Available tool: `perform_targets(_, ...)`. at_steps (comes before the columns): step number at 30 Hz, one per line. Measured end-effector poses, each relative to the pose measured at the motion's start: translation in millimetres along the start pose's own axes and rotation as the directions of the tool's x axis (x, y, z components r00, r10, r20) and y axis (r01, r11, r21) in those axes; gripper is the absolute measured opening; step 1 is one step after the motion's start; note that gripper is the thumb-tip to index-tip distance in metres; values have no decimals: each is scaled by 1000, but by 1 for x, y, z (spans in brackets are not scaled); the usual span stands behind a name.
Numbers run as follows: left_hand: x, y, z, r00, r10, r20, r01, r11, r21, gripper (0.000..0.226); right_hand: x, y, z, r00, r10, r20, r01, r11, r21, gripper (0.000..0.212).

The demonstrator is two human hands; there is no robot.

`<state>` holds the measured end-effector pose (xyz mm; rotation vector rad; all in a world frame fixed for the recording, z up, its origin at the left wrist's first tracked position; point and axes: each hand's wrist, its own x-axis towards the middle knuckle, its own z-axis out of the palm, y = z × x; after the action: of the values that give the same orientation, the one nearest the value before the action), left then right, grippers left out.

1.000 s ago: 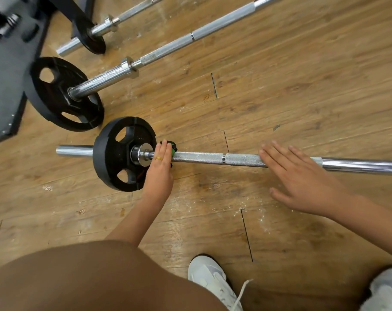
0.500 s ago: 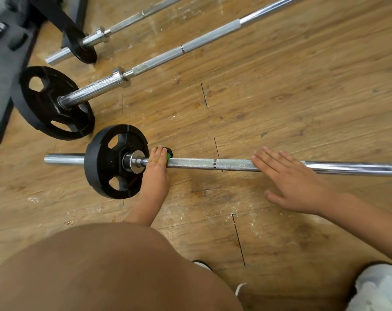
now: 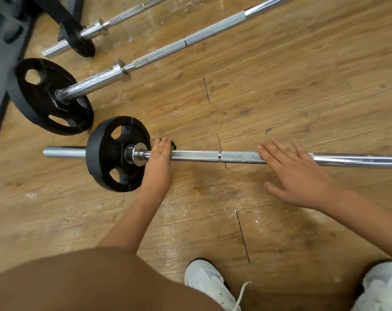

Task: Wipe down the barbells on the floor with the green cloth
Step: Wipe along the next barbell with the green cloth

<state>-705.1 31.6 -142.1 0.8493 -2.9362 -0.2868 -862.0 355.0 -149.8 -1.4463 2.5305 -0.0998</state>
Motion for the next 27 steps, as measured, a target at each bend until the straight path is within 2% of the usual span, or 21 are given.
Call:
perform_targets(3, -3, 1, 1, 999, 47, 13, -47, 999, 4, 69, 3, 2, -2, 1000, -5, 0, 5, 1000, 16, 89)
perform_targets(8, 3, -11, -5, 999, -44, -12, 44, 999, 7, 70, 6, 7, -2, 1000, -30, 7, 29, 999, 32, 92)
perform_targets(14, -5, 4, 3, 994, 108, 20, -109, 994, 4, 78, 10, 10, -2, 1000, -21, 13, 20, 1000, 19, 94)
perform_targets(19, 11, -10, -1, 997, -55, -48, 55, 998, -3, 74, 16, 13, -3, 1000, -28, 12, 28, 1000, 11, 97)
perform_targets(24, -1, 13, 10, 998, 41, -37, -42, 999, -12, 80, 21, 18, -4, 1000, -25, 13, 25, 999, 26, 97)
perform_targets(27, 14, 1, 3, 999, 39, -12, -39, 999, 0, 79, 26, 23, -4, 999, -35, 24, 34, 999, 26, 95)
